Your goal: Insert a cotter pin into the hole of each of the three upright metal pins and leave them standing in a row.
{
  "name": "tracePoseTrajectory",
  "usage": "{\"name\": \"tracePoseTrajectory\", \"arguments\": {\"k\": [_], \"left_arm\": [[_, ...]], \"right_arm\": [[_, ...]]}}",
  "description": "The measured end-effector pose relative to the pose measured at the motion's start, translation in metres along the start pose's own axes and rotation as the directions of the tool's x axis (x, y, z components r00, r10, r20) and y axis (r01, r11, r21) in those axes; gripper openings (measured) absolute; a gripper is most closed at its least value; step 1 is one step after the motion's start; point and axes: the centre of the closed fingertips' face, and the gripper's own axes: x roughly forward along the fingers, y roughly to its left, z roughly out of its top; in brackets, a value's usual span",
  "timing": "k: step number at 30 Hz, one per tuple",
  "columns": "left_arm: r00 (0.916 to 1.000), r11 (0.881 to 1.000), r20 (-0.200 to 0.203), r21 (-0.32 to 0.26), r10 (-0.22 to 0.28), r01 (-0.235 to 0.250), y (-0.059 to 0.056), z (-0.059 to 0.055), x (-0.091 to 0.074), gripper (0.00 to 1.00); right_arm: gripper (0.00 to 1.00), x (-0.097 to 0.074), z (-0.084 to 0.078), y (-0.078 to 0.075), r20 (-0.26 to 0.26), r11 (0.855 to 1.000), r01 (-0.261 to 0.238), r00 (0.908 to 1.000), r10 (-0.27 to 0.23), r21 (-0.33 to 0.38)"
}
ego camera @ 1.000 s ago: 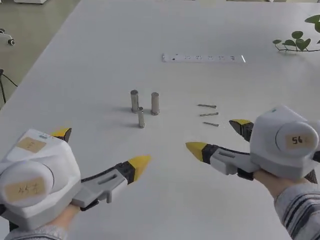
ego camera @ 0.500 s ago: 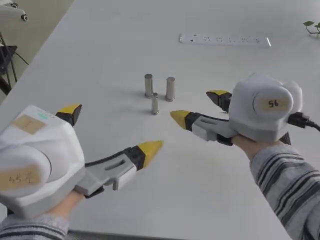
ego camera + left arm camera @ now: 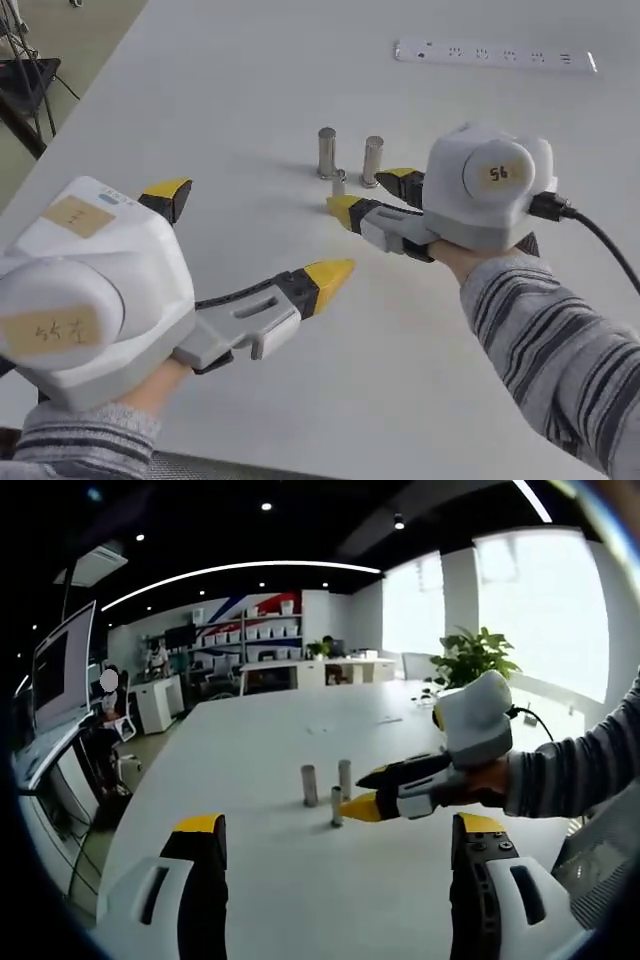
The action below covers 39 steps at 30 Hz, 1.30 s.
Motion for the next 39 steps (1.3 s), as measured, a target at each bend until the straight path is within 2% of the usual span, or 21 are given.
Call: {"name": "tracePoseTrajectory", "arguments": {"k": [6,15,18,22,26,31,34,38,39], "left_arm": [[0.9997,1.000,-0.014,0.019,-0.022,0.022,-0.003,-0.002,0.006,0.92],[0.9969,0.997,-0.037,0.027,-0.069,0.070,-0.011,-0.006,0.012,0.93],[0.9940,0.995,-0.057,0.027,-0.093,0.095,-0.014,-0.010,0.012,0.95],[0.9916,0.992,-0.065,0.049,-0.112,0.115,-0.018,-0.011,0.012,0.96],[0.9906,0.992,-0.067,0.039,-0.119,0.122,-0.020,-0.012,0.012,0.96],[0.9894,0.990,-0.061,0.034,-0.132,0.134,-0.024,-0.012,0.011,0.96],[0.9890,0.990,-0.065,0.035,-0.133,0.135,-0.024,-0.012,0.011,0.96],[0.9890,0.990,-0.062,0.041,-0.134,0.137,-0.026,-0.011,0.010,0.96],[0.9885,0.990,-0.067,0.041,-0.135,0.138,-0.026,-0.012,0.009,0.96]], "right_arm": [[0.23,0.018,-0.004,-0.001,0.001,1.000,-0.029,0.9996,0.029,-0.012],[0.14,0.027,-0.006,0.001,-0.012,0.998,-0.058,0.9983,0.058,-0.017],[0.06,0.027,-0.007,-0.002,-0.019,0.997,-0.054,0.9984,0.053,-0.049],[0.05,0.028,-0.007,-0.002,-0.027,0.996,-0.070,0.9973,0.068,-0.062],[0.05,0.027,-0.007,-0.004,-0.041,0.990,-0.077,0.9965,0.073,-0.115],[0.04,0.022,-0.009,-0.001,-0.063,0.987,-0.106,0.9931,0.099,-0.124],[0.04,0.016,-0.010,0.001,-0.075,0.979,-0.118,0.9914,0.107,-0.165],[0.04,0.005,-0.010,0.000,-0.076,0.978,-0.128,0.9903,0.117,-0.166],[0.04,0.002,-0.012,-0.001,-0.084,0.974,-0.132,0.9894,0.119,-0.184]]}}
